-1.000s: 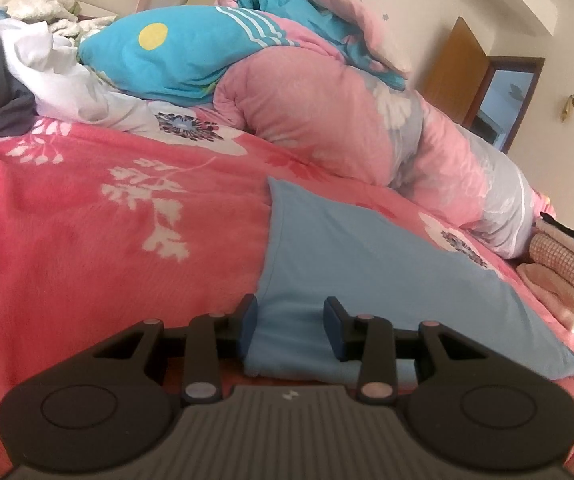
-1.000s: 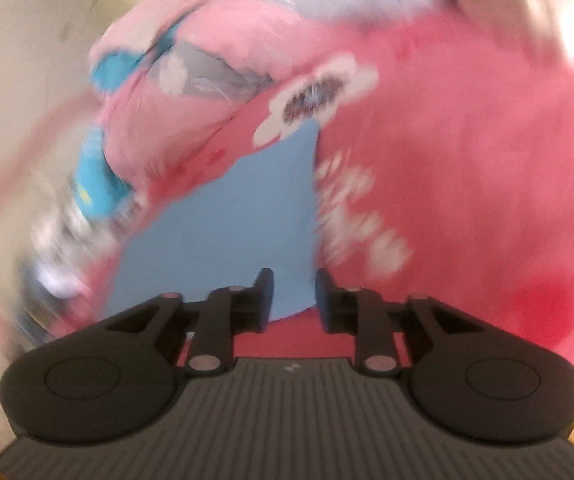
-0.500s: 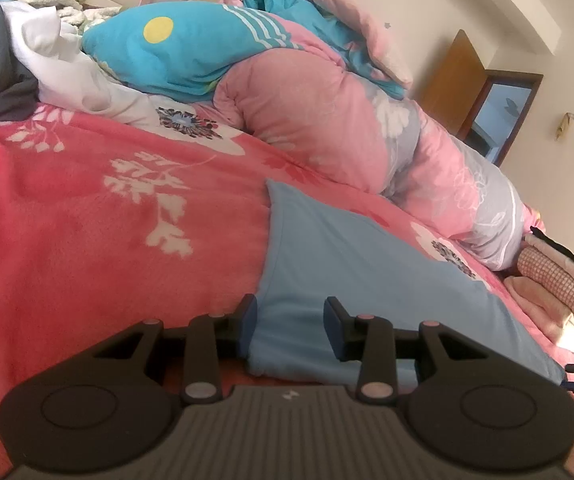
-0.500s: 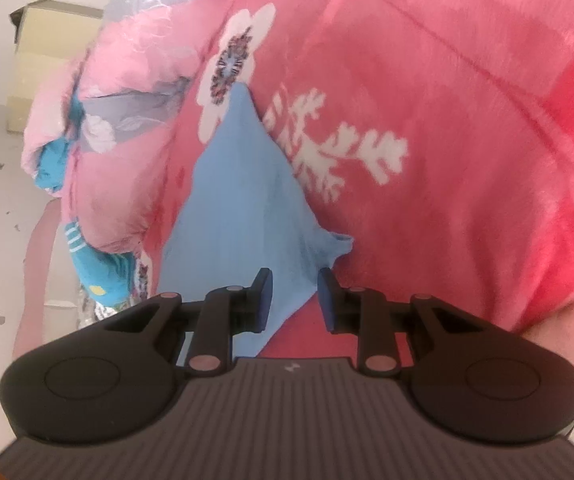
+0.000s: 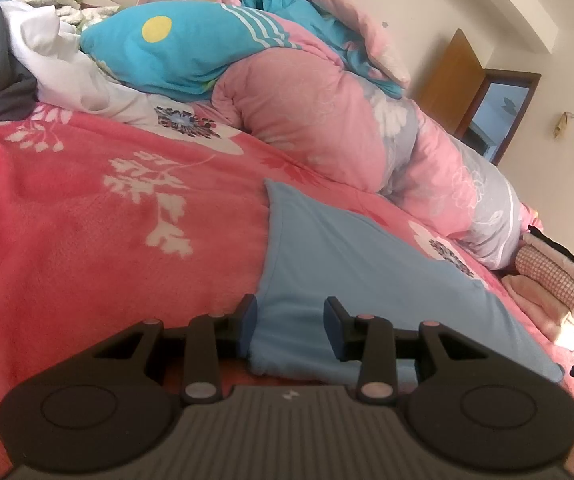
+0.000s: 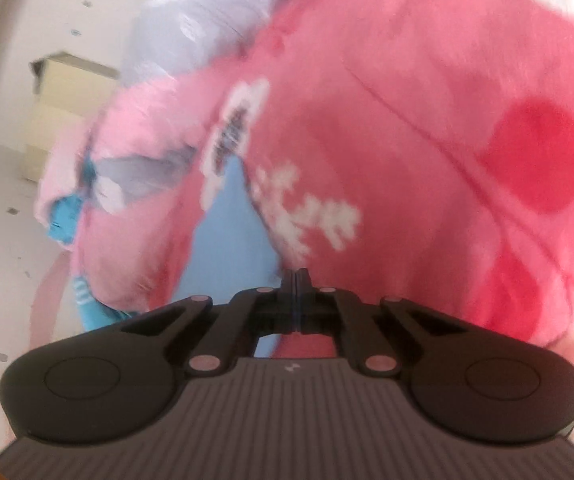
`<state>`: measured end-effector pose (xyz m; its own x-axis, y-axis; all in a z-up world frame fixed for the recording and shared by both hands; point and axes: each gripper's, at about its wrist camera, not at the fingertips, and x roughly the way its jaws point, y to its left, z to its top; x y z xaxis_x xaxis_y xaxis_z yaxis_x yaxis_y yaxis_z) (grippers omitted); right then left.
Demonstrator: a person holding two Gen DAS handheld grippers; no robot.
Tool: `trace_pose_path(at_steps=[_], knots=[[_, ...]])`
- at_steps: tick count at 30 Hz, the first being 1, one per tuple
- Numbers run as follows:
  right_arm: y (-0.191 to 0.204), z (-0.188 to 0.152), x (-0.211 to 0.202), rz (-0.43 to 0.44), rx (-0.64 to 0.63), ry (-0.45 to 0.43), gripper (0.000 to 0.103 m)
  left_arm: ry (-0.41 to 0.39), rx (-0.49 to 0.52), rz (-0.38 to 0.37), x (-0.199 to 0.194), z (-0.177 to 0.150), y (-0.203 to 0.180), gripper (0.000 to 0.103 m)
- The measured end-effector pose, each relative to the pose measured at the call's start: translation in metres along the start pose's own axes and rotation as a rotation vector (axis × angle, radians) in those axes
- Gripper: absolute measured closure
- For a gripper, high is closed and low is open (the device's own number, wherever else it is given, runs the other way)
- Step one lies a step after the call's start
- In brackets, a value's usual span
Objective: Fold clothes
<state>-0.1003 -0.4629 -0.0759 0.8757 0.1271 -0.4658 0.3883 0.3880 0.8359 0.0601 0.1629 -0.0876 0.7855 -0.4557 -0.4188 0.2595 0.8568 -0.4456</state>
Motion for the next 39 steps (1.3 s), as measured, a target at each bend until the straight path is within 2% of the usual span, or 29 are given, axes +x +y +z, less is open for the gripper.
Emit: trace_pose_path(at_steps=[1, 4, 5, 10, 14, 23, 31, 39], knots=[[0.002, 0.001, -0.003, -0.007, -0.021, -0.016, 0.103, 0.000, -0.001, 0.001, 0.000, 0.000, 0.000, 0.065], [-0.008, 0.007, -0.004, -0.121, -0.012, -0.024, 0.103, 0.002, -0.005, -0.003, 0.000, 0.001, 0.001, 0.065], [-0.012, 0.008, -0.006, -0.135, 0.008, -0.034, 0.103, 0.002, -0.005, -0.004, 0.000, 0.000, 0.001, 0.065], [-0.017, 0.000, -0.015, 0.007, 0.161, -0.012, 0.100, 0.001, -0.003, -0.003, -0.001, 0.000, 0.001, 0.065], [-0.007, -0.010, -0.001, 0.050, 0.222, 0.056, 0.098, 0.001, -0.007, -0.003, -0.001, 0.000, 0.001, 0.065], [-0.001, -0.019, 0.016, 0.012, 0.283, 0.125, 0.083, -0.001, -0.020, -0.009, -0.002, 0.001, 0.004, 0.065], [-0.002, -0.012, 0.022, -0.056, 0.267, 0.102, 0.083, -0.001, -0.025, -0.011, -0.002, 0.001, 0.004, 0.065], [-0.001, -0.010, 0.029, -0.064, 0.216, 0.079, 0.084, -0.001, -0.024, -0.011, -0.002, 0.001, 0.006, 0.065]])
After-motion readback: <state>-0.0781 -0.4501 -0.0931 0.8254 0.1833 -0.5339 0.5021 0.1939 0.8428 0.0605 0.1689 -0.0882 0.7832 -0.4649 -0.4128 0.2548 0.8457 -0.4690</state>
